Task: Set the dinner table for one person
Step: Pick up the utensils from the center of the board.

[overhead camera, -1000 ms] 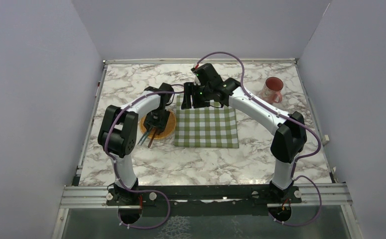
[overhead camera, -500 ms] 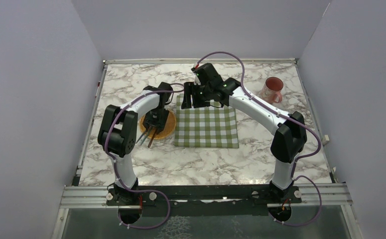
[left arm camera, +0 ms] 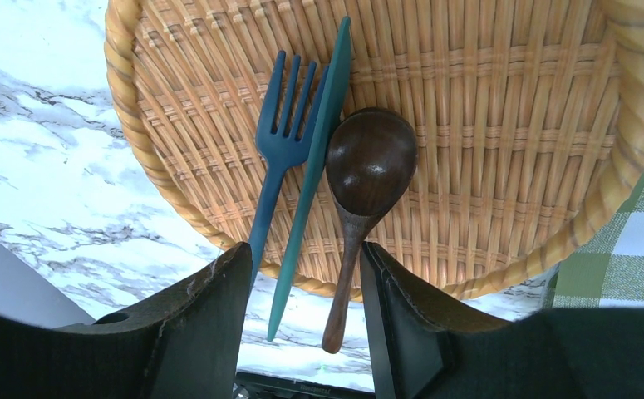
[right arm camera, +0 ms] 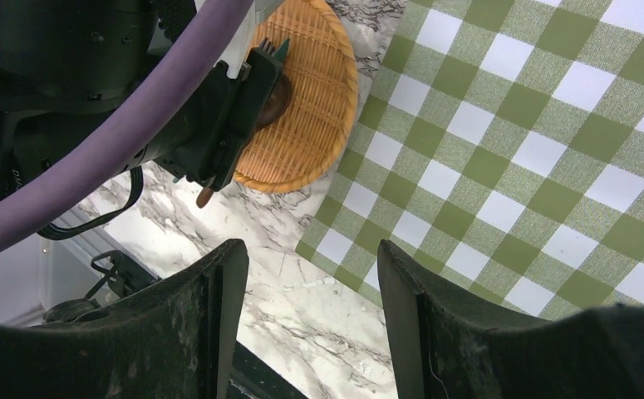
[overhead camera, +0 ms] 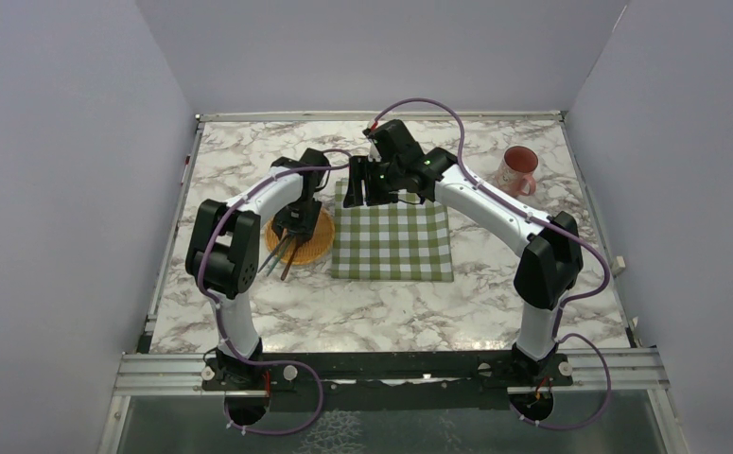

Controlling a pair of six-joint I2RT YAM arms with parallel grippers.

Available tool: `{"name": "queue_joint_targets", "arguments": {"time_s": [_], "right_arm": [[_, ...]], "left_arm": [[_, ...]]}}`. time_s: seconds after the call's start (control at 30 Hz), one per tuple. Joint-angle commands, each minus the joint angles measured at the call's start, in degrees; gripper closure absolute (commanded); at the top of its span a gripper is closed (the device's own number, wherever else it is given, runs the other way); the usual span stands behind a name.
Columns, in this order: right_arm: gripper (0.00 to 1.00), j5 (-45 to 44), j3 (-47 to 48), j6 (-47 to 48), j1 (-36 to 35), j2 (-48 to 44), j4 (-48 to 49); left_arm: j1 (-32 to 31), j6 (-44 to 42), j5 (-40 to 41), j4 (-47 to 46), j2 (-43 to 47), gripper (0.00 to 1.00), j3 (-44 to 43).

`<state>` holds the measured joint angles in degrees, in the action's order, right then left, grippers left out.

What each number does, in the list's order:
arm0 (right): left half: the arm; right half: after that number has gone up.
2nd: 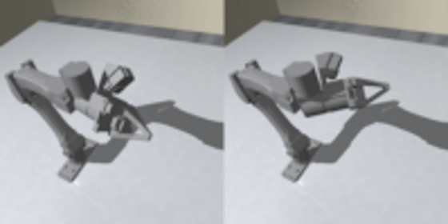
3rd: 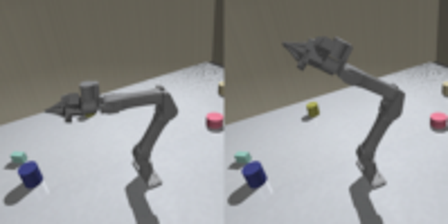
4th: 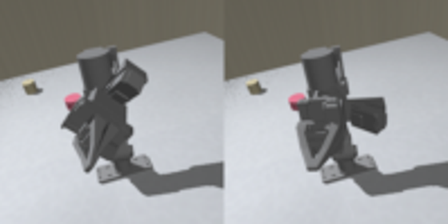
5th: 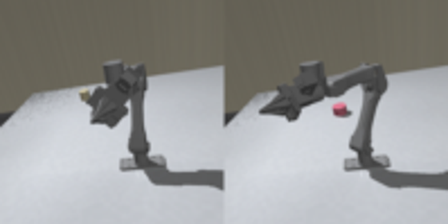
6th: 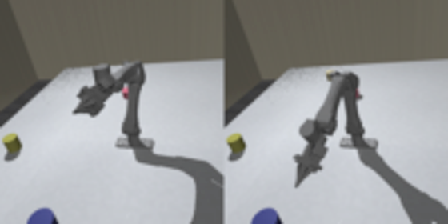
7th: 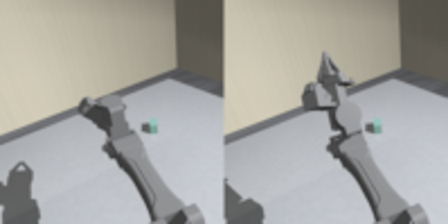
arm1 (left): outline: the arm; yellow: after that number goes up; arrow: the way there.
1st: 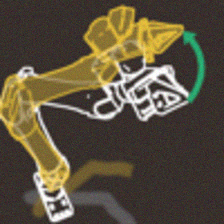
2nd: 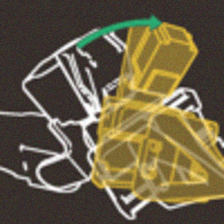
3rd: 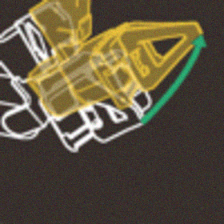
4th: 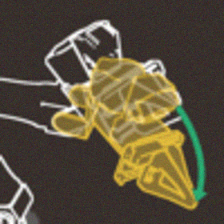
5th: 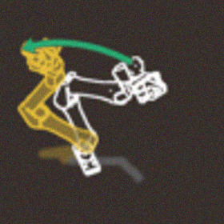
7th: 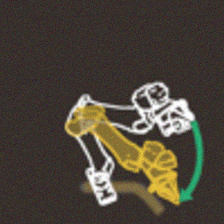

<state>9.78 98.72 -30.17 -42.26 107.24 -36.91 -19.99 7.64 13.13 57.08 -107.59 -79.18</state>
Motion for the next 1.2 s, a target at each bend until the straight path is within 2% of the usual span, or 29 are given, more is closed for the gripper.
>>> {"name": "queue_joint_targets", "arguments": {"time_s": [0.0,0.4,0.73,1.17], "right_arm": [[0.37,0.6,1.5,-0.6,0.3,-0.1,1.2],[0.37,0.5,2.4,-0.7,0.3,0.5,0.6],[0.37,0.3,3.0,-0.5,0.3,0.9,0.3],[0.37,0.2,3.4,-0.2,0.3,1.0,0.3]], "left_arm": [[0.3,-0.2,2.2,0.3,-0.7,0.46,-0.6],[0.9,-0.3,0.5,0.2,-2.6,0.46,-1.0],[4.0,-0.6,-2.9,-0.5,-3.5,0.46,-1.4],[4.1,-0.8,-5.1,-0.1,-5.0,0.47,-1.8]]}}
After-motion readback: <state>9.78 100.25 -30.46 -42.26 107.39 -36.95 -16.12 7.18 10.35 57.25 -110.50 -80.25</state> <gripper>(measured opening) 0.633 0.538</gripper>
